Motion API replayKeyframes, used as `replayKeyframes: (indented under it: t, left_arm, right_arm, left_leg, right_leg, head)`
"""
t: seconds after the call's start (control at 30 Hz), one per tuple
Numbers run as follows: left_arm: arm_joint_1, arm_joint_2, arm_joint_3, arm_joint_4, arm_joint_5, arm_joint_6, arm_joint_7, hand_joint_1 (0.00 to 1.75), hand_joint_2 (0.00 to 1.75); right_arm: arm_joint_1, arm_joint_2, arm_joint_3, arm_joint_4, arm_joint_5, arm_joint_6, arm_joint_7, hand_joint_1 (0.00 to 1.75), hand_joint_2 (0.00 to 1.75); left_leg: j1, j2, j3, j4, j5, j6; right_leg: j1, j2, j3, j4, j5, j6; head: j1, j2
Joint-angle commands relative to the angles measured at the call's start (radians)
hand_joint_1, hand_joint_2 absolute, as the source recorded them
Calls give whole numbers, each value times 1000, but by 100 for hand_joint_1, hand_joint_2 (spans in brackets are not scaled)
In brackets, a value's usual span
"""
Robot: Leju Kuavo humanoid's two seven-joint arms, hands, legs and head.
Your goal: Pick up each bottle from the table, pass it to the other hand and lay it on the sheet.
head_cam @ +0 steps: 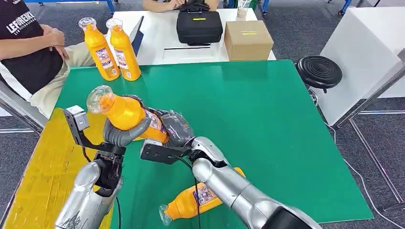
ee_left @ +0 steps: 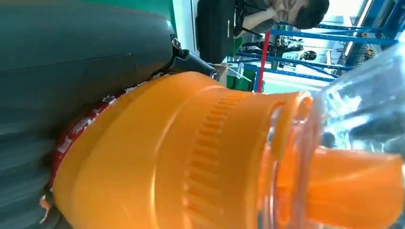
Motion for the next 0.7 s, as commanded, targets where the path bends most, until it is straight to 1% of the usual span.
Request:
replayKeyframes:
  t: [0.03,0.13,0.17,0.2,0.23,0.27,0.3,0.33,0.37,0.4,0.43,0.47,0.5,0.53,0.6,0.63,0.67,0.7]
  left_arm:
    - [-65,40,77,-43,-27,62,-29,175,175]
    - [-43,67,186,-100,-114,146,-63,175,175]
    - [-24,83,224,-114,-171,183,-76,175,175]
    - [-9,94,249,-117,-196,192,-80,175,175]
    - [2,92,275,-117,-205,168,-86,175,175]
    - [6,89,283,-117,-207,159,-88,175,175]
    - [8,85,288,-115,-211,153,-89,175,175]
    - [8,78,288,-113,-215,151,-90,175,175]
    - [12,77,290,-115,-253,183,-97,175,175]
    - [27,86,298,-121,-274,201,-105,175,175]
    - [42,95,312,-126,-282,207,-107,175,175]
    - [60,106,328,-130,-310,221,-116,175,175]
    - [68,116,333,-126,-349,235,-123,175,175]
    - [71,117,345,-118,-376,247,-127,175,175]
    - [68,130,345,-88,-517,298,-128,175,175]
    - [65,136,339,-73,-576,306,-111,175,175]
    - [50,149,327,-46,-633,303,-94,175,175]
    - [43,147,330,-37,-635,302,-94,175,175]
  right_arm:
    - [56,-76,58,-146,-18,29,-5,0,175]
    - [95,-156,21,-307,-10,46,26,0,175]
    - [113,-200,7,-362,-3,50,31,0,175]
    - [129,-227,-10,-394,-3,50,30,0,175]
    - [142,-240,-26,-417,3,62,30,0,175]
    - [146,-243,-31,-421,4,66,28,0,175]
    - [149,-242,-35,-421,6,69,27,0,175]
    - [149,-237,-35,-416,7,71,27,0,175]
    - [150,-235,-36,-416,20,60,26,0,175]
    - [159,-247,-45,-432,27,48,28,0,175]
    - [170,-265,-56,-458,27,46,29,0,175]
    - [187,-292,-77,-495,37,43,41,0,175]
    - [196,-311,-92,-514,45,43,53,0,175]
    - [205,-328,-111,-532,45,44,57,0,175]
    - [237,-365,-163,-562,30,40,55,0,175]
    - [255,-381,-185,-576,27,29,51,0,175]
    - [275,-397,-210,-594,27,12,45,0,175]
    - [280,-403,-217,-601,27,10,43,0,175]
  left_leg:
    - [4,2,3,2,-3,-6]
    - [3,2,2,2,-2,-6]
    - [3,1,1,1,-1,-4]
    - [3,3,1,1,-2,-4]
    - [3,4,3,1,-3,-5]
    - [2,1,2,0,-1,-3]
    - [3,2,4,0,-2,-5]
    - [2,1,2,0,-1,-3]
    - [2,2,4,1,-2,-5]
    - [2,0,1,1,-1,-4]
    - [3,2,3,1,-3,-5]
    - [2,2,2,0,-1,-3]
    - [2,4,4,0,-3,-5]
    - [3,4,5,0,-3,-5]
    - [1,0,2,-1,-1,-3]
    - [2,0,3,0,-2,-4]
    - [2,-1,2,0,-1,-3]
    - [3,-2,4,0,-2,-5]
  right_leg:
    - [4,-2,5,-1,-2,-3]
    - [4,-2,4,0,-2,-3]
    - [3,-1,2,-1,-1,-2]
    - [3,0,2,-1,-1,-2]
    - [4,0,5,-1,-2,-3]
    - [2,-2,3,-2,-1,-2]
    - [3,-2,6,-3,-2,-3]
    - [2,-1,3,-2,-1,-2]
    - [3,-2,5,-1,-2,-3]
    - [2,-2,3,-1,-1,-2]
    - [3,-1,5,-1,-2,-3]
    - [2,0,3,-1,-1,-2]
    - [3,0,5,-2,-1,-2]
    - [3,0,6,-2,-2,-3]
    - [1,-2,3,-2,-1,-1]
    - [2,-3,5,-2,-2,-2]
    - [2,-3,4,-2,-1,-2]
    - [3,-6,7,-3,-3,-3]
  head:
    - [0,0]
    - [0,0]
    - [0,0]
    - [0,0]
    - [-1,0]
    - [0,0]
    - [0,0]
    - [0,0]
    - [0,0]
    - [0,0]
    - [0,0]
    - [0,0]
    - [0,0]
    - [0,0]
    - [0,0]
    - [0,0]
    - [0,0]
    - [0,0]
